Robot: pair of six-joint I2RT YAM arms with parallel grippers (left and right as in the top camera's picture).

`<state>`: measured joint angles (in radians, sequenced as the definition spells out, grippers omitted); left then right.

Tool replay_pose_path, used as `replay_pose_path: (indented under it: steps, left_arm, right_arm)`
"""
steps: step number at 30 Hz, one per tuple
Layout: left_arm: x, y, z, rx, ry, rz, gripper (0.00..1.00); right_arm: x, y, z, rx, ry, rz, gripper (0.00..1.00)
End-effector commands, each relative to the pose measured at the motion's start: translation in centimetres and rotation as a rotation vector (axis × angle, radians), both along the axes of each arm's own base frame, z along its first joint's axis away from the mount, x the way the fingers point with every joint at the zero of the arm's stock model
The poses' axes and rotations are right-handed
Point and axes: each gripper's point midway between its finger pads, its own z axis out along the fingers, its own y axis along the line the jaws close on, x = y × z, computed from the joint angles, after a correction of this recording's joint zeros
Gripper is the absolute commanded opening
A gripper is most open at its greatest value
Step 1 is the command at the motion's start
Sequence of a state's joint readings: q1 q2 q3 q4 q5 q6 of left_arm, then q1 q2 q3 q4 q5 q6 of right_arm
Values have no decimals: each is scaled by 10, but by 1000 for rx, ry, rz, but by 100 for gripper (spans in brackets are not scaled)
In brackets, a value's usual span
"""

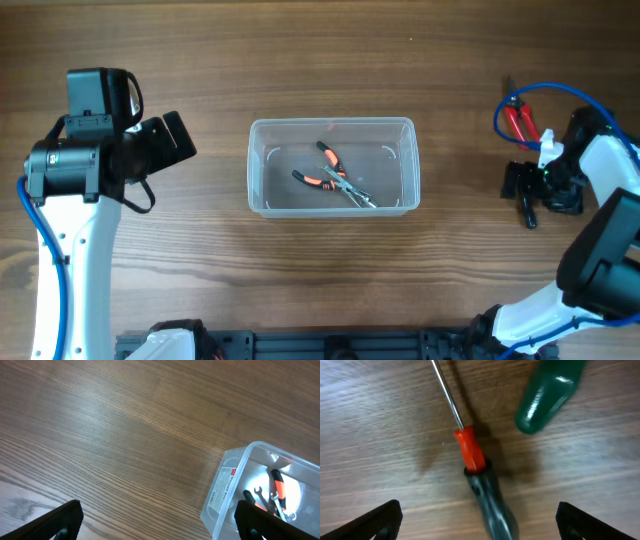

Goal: Pack container
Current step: 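Move the right gripper to the red-handled screwdriver and grasp it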

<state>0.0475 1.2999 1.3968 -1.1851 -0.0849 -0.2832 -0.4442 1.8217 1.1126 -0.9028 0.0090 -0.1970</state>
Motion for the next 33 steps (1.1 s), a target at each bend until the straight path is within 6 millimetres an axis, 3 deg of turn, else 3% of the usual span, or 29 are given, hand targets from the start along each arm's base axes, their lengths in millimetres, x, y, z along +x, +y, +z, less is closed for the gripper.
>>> replay_pose_path:
  steps: [1,4,10,12,14,16,20,25,29,33]
  left_arm:
    - [3,1,4,-6,-14,16,100]
    - [3,1,4,-6,-14,16,100]
    - [3,1,4,-6,-14,16,100]
    - [3,1,4,-6,-14,16,100]
    - [3,1,4,-6,-14,16,100]
    - [3,1,4,-6,-14,16,100]
    - [3,1,4,-6,-13,16,100]
    - [3,1,4,-6,-12,16,100]
    - [3,1,4,-6,-12,16,100]
    - [3,1,4,-6,-13,15,100]
  right_arm:
    - [-5,-3,-18,-9,27,16,93]
    - [-1,-4,-21,-18,6,30,91]
    - [-12,1,-37,-14,11,37,73]
    - [-14,3,-40,-7,8,36,61]
    - [-13,4,-40,-6,6,33,42]
    - [-13,4,-40,-6,6,33,38]
    - [-13,3,-40,-7,5,25,19]
    - [-12,3,-40,-9,2,8,15]
    - [-8,3,-39,-10,-10,10,4]
    - [16,14,-22,-12,-49,46,4]
